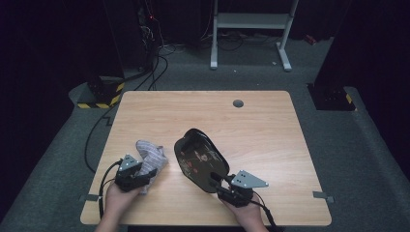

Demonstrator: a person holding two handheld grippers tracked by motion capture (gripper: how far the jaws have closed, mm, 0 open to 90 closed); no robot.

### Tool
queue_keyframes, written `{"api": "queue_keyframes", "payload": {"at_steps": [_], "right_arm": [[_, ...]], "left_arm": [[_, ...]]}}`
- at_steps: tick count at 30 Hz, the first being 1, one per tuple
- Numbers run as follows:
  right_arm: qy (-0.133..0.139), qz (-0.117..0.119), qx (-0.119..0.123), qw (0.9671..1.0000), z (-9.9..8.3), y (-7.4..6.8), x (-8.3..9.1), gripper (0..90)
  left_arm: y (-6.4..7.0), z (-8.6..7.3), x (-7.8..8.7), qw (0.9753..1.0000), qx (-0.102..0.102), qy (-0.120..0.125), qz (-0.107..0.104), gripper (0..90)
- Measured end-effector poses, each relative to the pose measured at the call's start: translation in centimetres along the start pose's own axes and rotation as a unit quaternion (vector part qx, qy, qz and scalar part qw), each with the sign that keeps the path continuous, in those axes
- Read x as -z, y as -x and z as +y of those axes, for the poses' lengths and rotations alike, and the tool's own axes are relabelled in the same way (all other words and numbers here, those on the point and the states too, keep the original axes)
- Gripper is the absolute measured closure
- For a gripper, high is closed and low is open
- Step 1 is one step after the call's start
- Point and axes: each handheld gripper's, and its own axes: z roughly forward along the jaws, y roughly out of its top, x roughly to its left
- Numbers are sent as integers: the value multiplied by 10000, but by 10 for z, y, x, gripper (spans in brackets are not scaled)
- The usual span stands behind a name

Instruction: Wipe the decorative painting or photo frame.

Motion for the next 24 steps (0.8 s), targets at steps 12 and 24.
{"api": "queue_keyframes", "payload": {"at_steps": [12, 24], "right_arm": [[-68, -58, 163, 9998, -1, -3, 6, 510], [-27, -109, 113, 9999, -1, 0, 14, 482]], "left_arm": [[15, 15, 28, 9968, -22, 782, 146, 286], [45, 29, 41, 9916, -382, 1206, -261, 409]]}}
